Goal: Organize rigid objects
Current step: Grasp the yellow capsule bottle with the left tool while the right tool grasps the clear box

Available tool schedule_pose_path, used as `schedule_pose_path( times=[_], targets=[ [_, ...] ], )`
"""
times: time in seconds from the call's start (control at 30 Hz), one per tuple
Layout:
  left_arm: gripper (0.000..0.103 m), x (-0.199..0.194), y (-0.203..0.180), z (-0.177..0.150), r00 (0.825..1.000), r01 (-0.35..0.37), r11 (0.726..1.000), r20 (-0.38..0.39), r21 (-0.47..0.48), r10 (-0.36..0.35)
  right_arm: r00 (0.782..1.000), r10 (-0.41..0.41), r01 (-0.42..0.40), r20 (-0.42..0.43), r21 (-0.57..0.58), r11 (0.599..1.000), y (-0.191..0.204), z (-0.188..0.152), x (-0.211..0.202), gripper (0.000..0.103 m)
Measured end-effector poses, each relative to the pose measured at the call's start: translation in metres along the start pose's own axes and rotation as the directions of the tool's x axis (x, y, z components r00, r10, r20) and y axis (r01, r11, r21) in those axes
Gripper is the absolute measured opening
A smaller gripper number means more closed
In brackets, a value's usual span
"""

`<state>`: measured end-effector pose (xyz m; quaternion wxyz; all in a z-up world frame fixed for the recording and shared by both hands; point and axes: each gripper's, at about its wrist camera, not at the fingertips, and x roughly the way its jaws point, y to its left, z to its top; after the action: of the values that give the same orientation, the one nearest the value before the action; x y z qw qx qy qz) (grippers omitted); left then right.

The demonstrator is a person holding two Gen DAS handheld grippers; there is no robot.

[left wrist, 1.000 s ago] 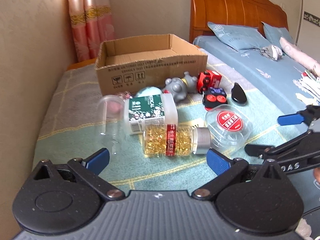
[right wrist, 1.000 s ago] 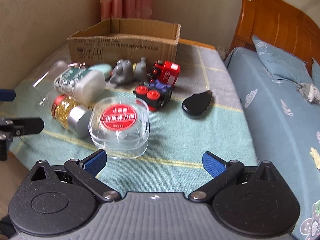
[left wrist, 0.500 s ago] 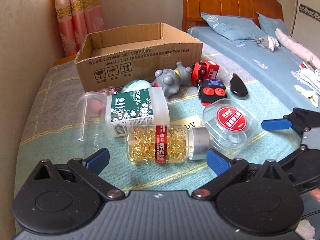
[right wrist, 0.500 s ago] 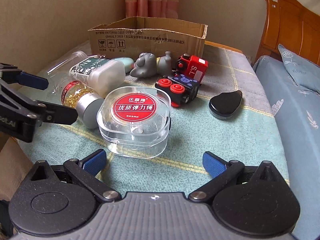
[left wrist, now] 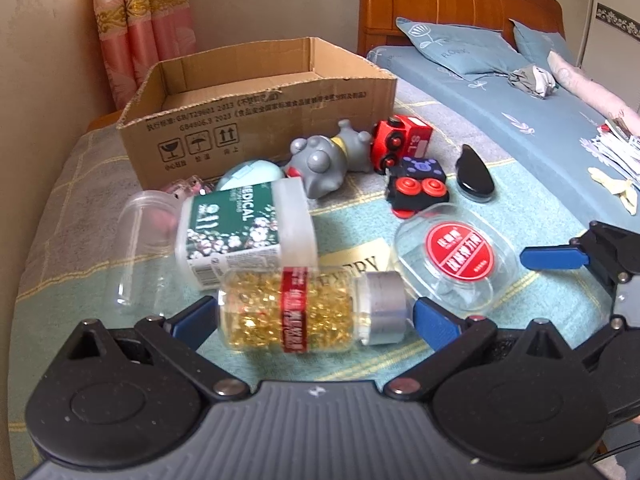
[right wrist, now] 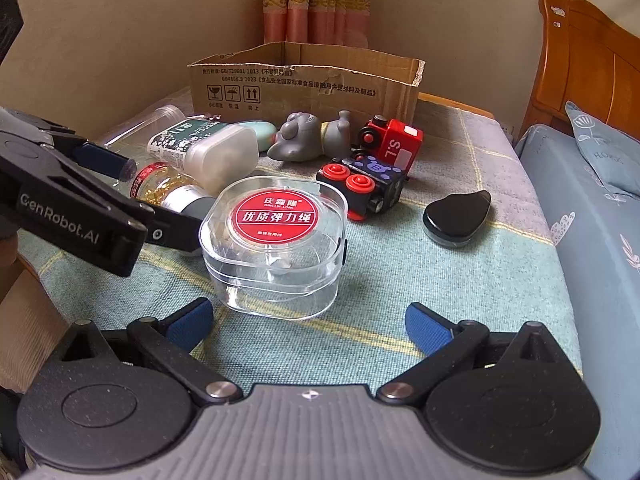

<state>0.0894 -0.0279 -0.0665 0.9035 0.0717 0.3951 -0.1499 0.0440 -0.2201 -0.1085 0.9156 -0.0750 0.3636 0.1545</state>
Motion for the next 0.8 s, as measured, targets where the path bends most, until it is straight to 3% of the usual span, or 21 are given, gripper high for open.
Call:
schedule_pose_path(
  times=[0.43,0.8],
  targets=[
    [0.102,-0.004,0.008,-0.001,1.000,0.013,1.000,0.018,-0.002,-0.013,1.000,-0.013,0.013,0.005,-0.003,1.000,0.014,0.017,0.019,0.103],
    [0.102,0.003,0.010,-0.003,1.000,0.004,1.000,0.006,-0.007,-0.004,0.998,-0.051,0.049,0.048,0.037,0.998,-0.015,0.004,0.012,0.103]
  ],
)
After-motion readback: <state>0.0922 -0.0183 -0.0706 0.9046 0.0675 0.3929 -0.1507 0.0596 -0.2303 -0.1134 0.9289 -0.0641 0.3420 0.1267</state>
